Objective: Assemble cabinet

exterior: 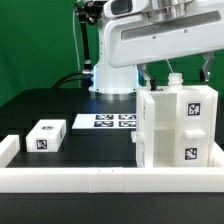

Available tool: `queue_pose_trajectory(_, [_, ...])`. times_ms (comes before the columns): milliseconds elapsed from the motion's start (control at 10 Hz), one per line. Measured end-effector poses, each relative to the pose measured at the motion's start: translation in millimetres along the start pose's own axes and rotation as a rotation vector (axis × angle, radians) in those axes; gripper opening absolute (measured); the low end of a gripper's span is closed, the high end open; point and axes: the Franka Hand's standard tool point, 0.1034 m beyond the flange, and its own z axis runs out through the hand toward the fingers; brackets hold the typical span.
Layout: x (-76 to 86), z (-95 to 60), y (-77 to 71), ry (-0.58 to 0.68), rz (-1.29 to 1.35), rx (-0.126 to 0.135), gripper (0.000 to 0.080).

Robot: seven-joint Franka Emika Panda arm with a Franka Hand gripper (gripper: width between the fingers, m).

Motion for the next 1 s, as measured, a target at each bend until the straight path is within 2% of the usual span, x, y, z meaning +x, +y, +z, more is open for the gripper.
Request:
queue_pose_trajectory(200, [-12.8, -29.8, 10.2, 0.007, -0.01, 0.001, 0.0649])
queue_pose_trajectory(400, [-35.9, -43.8, 18.5, 0.01, 0.008, -0.008, 0.0649])
queue_pose_trajectory(500, [-35.0, -47.6, 17.0, 0.017, 0.032, -0.008, 0.0649])
queue_pose_trajectory(900, [-35.8, -42.8, 21.3, 0.014, 0.006, -0.005, 0.0649])
queue_pose_trajectory(1000, [-45.3, -38.1, 46.7, 0.013, -0.039, -0.013, 0.0649])
